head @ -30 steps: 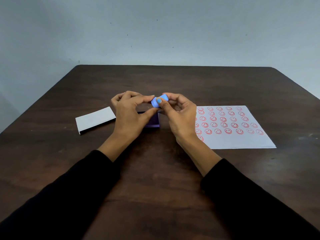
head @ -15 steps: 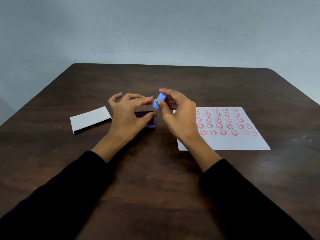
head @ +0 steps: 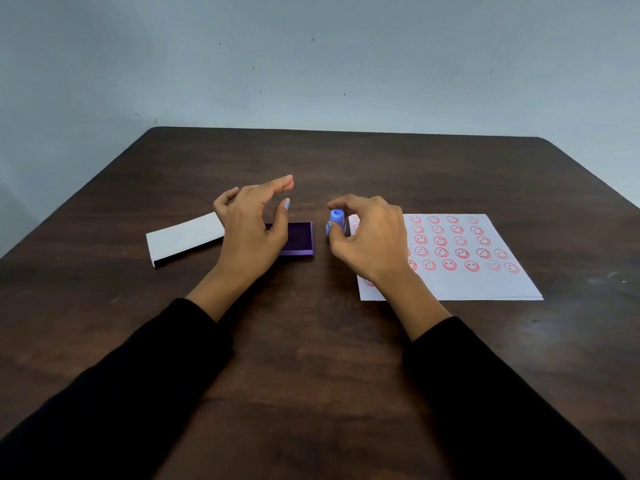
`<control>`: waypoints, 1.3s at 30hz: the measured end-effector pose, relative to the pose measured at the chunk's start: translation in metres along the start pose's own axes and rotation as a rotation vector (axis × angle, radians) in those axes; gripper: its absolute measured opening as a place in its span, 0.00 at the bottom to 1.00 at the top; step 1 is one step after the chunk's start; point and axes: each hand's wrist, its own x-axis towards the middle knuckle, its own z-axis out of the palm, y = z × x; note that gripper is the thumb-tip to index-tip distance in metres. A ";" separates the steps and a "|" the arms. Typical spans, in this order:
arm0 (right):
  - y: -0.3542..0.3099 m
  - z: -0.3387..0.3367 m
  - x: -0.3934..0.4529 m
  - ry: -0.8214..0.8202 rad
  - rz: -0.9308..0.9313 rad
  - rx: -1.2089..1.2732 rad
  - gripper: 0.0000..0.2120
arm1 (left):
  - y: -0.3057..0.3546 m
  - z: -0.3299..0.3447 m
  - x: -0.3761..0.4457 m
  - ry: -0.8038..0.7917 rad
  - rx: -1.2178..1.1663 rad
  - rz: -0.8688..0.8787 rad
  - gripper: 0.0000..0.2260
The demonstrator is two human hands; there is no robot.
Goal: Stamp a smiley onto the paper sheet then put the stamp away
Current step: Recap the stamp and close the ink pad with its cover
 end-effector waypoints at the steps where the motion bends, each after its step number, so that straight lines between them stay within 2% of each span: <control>1: 0.000 0.000 0.000 -0.005 0.001 0.000 0.12 | -0.001 0.000 0.000 0.006 -0.007 -0.002 0.16; 6: 0.001 0.000 0.000 -0.010 0.026 0.031 0.14 | -0.003 0.002 0.001 0.039 -0.024 -0.013 0.15; 11: -0.003 0.000 -0.001 0.141 -0.011 0.059 0.14 | -0.002 -0.001 0.003 0.079 -0.027 -0.032 0.16; 13: -0.007 0.001 0.000 0.216 -0.035 0.046 0.13 | 0.000 -0.010 0.007 0.121 -0.043 -0.079 0.16; 16: -0.025 0.007 0.000 0.310 -0.098 0.070 0.13 | 0.000 -0.035 0.015 0.229 -0.107 -0.242 0.16; 18: -0.044 0.020 -0.002 0.276 -0.181 0.061 0.13 | -0.007 -0.054 0.013 0.257 -0.055 -0.385 0.18; 20: -0.066 0.037 -0.008 0.151 -0.266 0.015 0.14 | -0.018 -0.071 0.001 0.250 0.048 -0.514 0.22; 23: -0.090 0.064 -0.015 -0.056 -0.339 -0.039 0.19 | -0.031 -0.086 -0.024 0.184 0.185 -0.709 0.27; 25: -0.098 0.076 -0.018 -0.121 -0.348 -0.092 0.21 | -0.036 -0.089 -0.037 0.122 0.219 -0.809 0.30; 29: -0.102 0.088 -0.019 -0.160 -0.340 -0.161 0.25 | -0.039 -0.091 -0.045 0.168 0.283 -0.771 0.32; 33: -0.102 0.087 -0.022 -0.177 -0.340 -0.110 0.24 | -0.036 -0.088 -0.045 0.205 0.262 -0.717 0.30; 39: -0.099 0.071 -0.026 -0.055 -0.275 0.089 0.20 | -0.026 -0.082 -0.044 0.264 0.156 -0.606 0.24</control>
